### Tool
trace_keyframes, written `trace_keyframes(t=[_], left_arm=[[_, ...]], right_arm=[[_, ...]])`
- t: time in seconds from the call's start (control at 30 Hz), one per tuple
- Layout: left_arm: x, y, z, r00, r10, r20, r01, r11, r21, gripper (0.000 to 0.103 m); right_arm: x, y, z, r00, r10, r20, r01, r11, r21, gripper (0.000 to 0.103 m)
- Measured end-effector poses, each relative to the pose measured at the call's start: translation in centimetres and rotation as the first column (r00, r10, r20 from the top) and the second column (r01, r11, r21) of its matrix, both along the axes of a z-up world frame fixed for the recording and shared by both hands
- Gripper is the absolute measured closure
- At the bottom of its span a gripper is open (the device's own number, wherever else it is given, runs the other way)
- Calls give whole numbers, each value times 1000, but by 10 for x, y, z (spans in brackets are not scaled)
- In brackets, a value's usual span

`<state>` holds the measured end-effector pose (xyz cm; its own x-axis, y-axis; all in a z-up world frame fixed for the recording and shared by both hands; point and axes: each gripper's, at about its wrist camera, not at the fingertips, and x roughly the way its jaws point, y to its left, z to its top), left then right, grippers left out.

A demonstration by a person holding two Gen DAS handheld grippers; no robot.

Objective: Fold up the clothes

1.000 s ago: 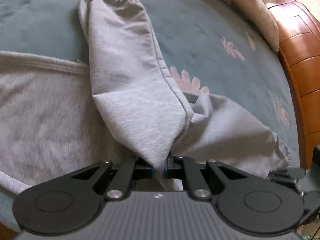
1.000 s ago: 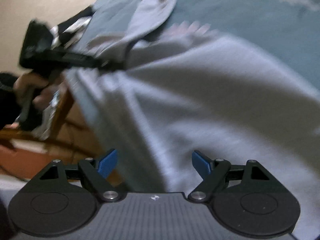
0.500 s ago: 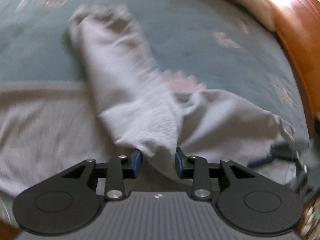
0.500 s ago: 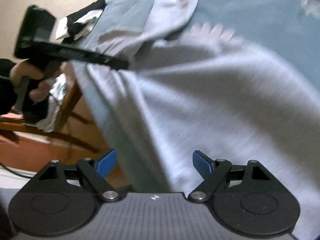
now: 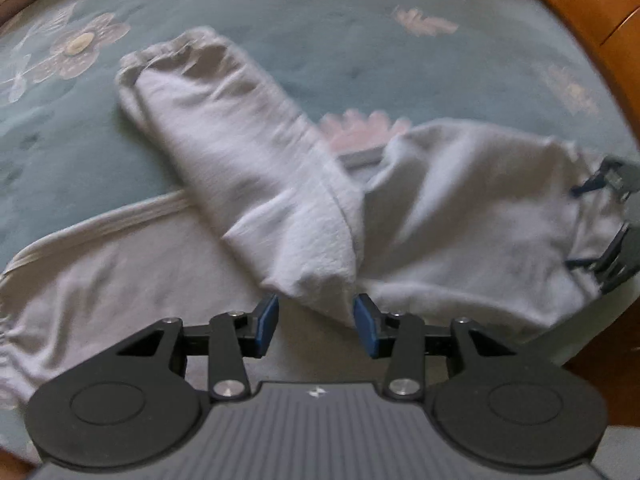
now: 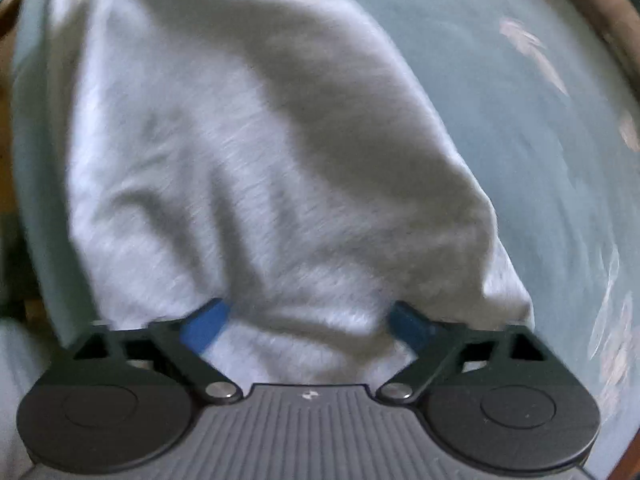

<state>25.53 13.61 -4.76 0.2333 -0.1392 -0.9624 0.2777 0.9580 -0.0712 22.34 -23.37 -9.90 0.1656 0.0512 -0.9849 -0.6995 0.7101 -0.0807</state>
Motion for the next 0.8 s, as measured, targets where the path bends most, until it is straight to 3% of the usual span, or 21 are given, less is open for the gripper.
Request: trace_keyframes(t=[0.1, 0.17, 0.27, 0.37, 0.43, 0.53, 0.67, 0.8], left_arm=[[-3, 5, 6, 1000, -11, 26, 10, 1000, 30, 62], [1, -3, 10, 998, -35, 57, 35, 999, -9, 61], [16, -31, 7, 987, -119, 104, 134, 980, -145, 60], [26, -66, -9, 969, -222, 110, 245, 930, -274, 60], [24, -84, -23, 954, -290, 75, 299, 900, -316, 60], [11, -90, -36, 942, -335, 1, 319, 896, -309, 60], [-10, -72, -65, 923, -313, -225, 251, 931, -263, 60], [-22, -69, -50, 911, -352, -214, 296, 920, -256, 60]], right_arm=[[10, -20, -6, 984, -168, -60, 173, 981, 89, 0], [8, -26, -6, 981, -189, -51, 194, 973, 123, 0], [2, -31, -6, 981, -191, -19, 192, 969, 154, 0], [0, -35, -6, 981, -194, -5, 192, 966, 176, 0], [0, -37, -6, 980, -197, 3, 193, 964, 181, 0], [-1, -39, -6, 980, -200, 13, 194, 963, 189, 0], [-2, -43, -7, 979, -204, 28, 194, 958, 210, 0], [0, -42, -6, 978, -207, 27, 198, 961, 195, 0]])
